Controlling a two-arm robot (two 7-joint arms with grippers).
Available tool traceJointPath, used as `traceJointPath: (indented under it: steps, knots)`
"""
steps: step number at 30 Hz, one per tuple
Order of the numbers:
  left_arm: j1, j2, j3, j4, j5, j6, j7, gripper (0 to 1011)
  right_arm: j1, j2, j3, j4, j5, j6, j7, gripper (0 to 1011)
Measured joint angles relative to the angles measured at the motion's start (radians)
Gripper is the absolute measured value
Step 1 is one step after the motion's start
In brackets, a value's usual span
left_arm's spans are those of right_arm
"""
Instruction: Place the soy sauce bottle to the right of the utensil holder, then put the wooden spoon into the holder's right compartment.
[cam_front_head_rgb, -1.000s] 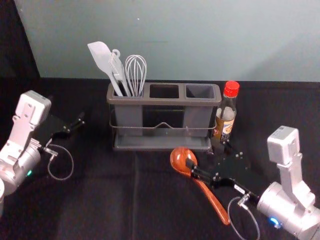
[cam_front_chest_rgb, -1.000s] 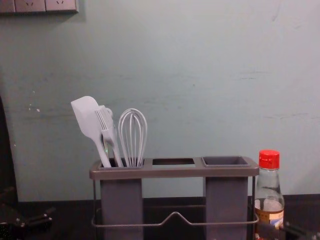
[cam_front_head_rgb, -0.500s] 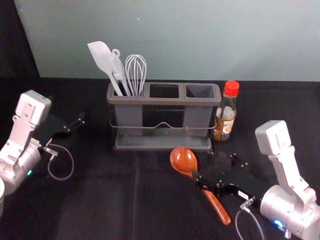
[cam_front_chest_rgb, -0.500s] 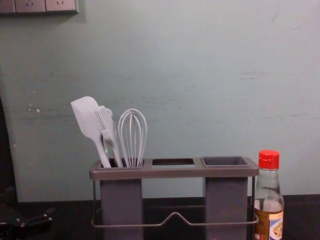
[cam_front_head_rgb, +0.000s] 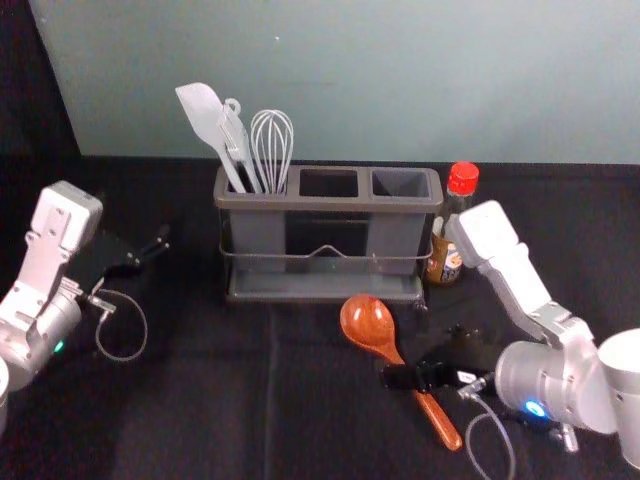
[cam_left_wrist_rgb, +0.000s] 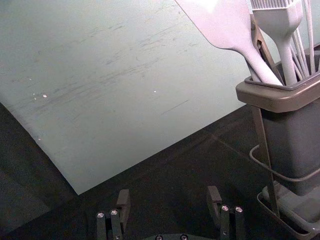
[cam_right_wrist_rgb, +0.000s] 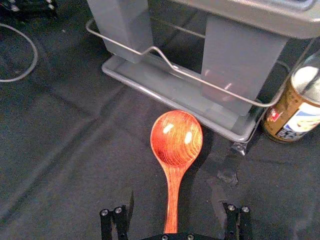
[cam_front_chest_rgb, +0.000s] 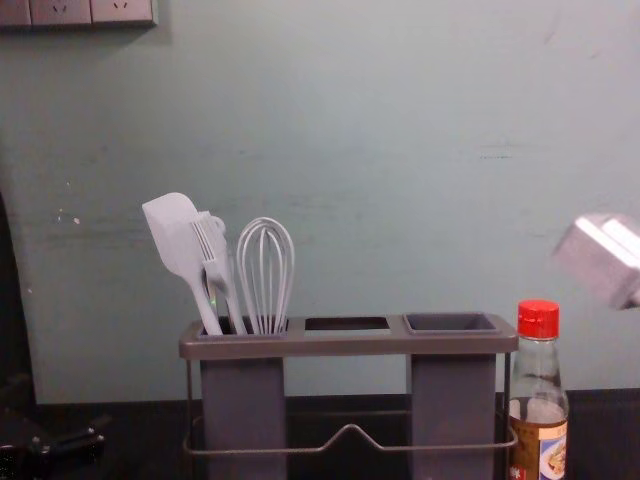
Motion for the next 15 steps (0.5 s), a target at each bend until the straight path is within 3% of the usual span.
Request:
traceJointPath:
  steps: [5, 15]
  knots:
    - [0.000, 0.000, 0.000, 0.000, 0.000, 0.000, 0.000, 1005, 0.059, -0.045, -0.037, 0.076, -0.028, 0.019, -0.003, 1000]
    - [0.000, 0.000, 0.000, 0.000, 0.000, 0.000, 0.000, 1005, 0.122, -0.116, -0.062, 0.183, -0.063, 0.003, -0.003, 1000]
